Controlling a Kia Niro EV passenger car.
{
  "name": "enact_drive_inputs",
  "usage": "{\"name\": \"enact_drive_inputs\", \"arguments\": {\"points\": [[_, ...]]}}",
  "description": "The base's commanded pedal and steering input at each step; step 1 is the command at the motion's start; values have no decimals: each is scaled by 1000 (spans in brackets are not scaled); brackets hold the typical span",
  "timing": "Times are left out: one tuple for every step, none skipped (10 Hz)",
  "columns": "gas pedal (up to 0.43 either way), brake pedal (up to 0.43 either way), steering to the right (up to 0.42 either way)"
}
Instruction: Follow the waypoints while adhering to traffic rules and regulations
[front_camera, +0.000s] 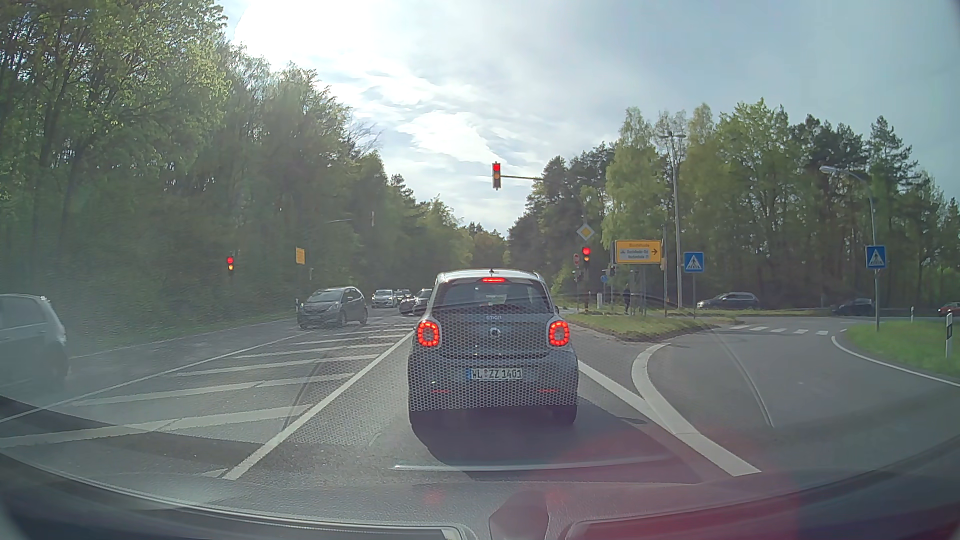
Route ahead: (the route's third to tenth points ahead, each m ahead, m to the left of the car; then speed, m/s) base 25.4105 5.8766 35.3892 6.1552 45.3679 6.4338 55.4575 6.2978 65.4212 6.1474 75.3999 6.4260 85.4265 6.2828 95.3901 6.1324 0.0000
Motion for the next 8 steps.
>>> {"name": "enact_drive_inputs", "arguments": {"points": [[0, 201, -11], [0, 201, -10], [0, 195, -10], [0, 195, -11], [0, 189, -11], [0, 189, -10], [0, 183, -10], [0, 171, -10]]}}
